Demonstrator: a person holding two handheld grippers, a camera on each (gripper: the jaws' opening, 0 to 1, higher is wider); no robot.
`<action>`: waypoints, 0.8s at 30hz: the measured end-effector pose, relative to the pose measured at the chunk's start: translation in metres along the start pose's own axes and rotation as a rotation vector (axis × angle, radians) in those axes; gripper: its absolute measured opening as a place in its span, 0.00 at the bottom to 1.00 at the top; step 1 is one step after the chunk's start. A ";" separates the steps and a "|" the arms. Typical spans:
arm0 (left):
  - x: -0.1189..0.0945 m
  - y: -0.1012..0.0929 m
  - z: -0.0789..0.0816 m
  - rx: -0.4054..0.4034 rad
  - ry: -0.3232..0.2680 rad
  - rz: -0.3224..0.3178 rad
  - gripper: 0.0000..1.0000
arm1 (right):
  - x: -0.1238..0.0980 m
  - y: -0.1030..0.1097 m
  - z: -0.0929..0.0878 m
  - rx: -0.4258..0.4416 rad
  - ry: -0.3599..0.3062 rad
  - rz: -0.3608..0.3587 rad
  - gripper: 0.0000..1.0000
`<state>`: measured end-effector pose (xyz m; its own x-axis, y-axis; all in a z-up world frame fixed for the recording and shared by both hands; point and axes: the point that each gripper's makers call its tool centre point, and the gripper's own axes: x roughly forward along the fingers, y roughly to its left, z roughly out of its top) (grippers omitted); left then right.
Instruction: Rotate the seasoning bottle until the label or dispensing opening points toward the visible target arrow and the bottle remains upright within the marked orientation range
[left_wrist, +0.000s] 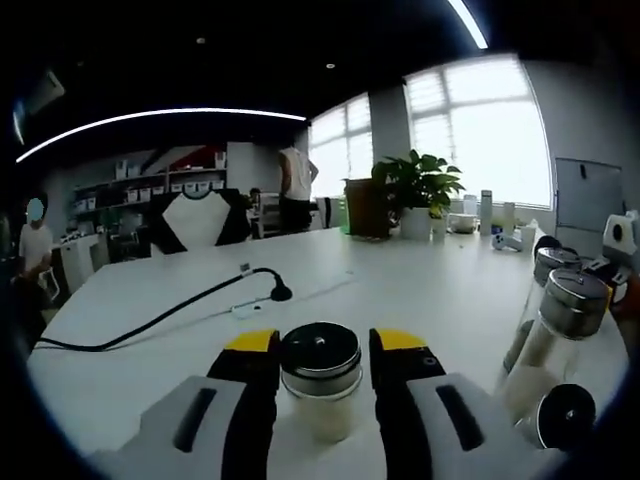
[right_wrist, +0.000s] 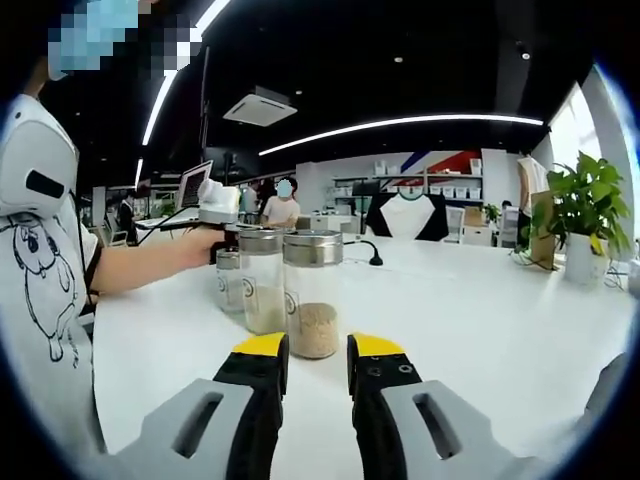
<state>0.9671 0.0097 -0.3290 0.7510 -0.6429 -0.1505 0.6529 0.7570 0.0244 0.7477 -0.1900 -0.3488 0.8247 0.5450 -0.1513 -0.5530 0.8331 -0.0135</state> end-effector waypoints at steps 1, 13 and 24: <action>0.000 -0.001 0.000 0.016 0.000 -0.007 0.36 | 0.000 0.000 0.000 0.001 0.001 -0.002 0.22; -0.001 -0.004 0.002 0.051 0.003 -0.030 0.33 | -0.003 -0.001 -0.001 0.006 -0.009 -0.002 0.22; -0.019 -0.005 0.007 0.020 0.024 -0.055 0.32 | -0.006 -0.002 0.002 0.006 -0.022 0.002 0.21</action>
<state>0.9501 0.0173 -0.3190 0.7113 -0.6807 -0.1754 0.6955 0.7177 0.0349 0.7441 -0.1949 -0.3459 0.8262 0.5483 -0.1293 -0.5537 0.8327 -0.0072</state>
